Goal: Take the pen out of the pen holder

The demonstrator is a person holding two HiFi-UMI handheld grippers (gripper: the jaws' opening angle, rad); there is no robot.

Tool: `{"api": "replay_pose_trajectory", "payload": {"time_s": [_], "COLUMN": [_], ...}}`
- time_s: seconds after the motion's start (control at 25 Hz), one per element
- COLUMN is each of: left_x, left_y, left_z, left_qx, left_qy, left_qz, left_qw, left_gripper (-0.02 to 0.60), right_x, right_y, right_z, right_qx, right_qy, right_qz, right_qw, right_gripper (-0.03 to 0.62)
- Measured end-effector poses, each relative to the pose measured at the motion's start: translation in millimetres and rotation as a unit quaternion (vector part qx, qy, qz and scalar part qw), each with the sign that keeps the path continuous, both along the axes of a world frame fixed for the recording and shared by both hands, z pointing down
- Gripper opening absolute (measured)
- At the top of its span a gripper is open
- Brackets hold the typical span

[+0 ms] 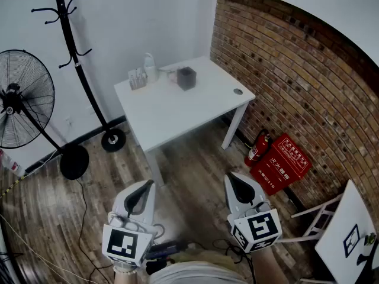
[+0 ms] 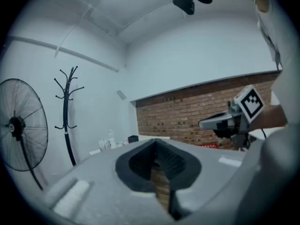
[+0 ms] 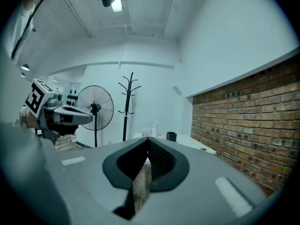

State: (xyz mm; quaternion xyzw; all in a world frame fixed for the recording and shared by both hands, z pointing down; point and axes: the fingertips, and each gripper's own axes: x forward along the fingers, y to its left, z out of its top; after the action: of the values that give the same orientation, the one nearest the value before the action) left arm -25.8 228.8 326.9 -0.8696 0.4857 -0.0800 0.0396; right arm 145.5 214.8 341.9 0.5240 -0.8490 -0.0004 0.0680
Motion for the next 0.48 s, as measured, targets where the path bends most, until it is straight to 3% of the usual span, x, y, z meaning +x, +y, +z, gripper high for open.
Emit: {"api": "replay_pose_trajectory", "payload": {"time_s": [0.08, 0.24, 0.48], "left_x": [0.4, 0.6, 3.5], "left_y": [0.1, -1.5, -0.2], "left_z": [2.0, -1.2, 1.3], "left_qx": [-0.017, 0.001, -0.010], "left_qy": [0.002, 0.001, 0.001], "left_qz": [-0.004, -0.001, -0.002], "left_qw": [0.9999, 1.0000, 0.9999], "left_gripper": [-0.008, -0.008, -0.008], "right_x": [-0.2, 0.3, 2.4], "right_y": [-1.0, -1.3, -0.7], "right_z": [-0.6, -1.5, -0.6], "right_qx": [0.000, 0.001, 0.000], "right_qy": [-0.001, 0.000, 0.000], "right_qz": [-0.001, -0.001, 0.000], "right_qw": [1.000, 1.000, 1.000], "right_gripper": [0.005, 0.005, 0.005]}}
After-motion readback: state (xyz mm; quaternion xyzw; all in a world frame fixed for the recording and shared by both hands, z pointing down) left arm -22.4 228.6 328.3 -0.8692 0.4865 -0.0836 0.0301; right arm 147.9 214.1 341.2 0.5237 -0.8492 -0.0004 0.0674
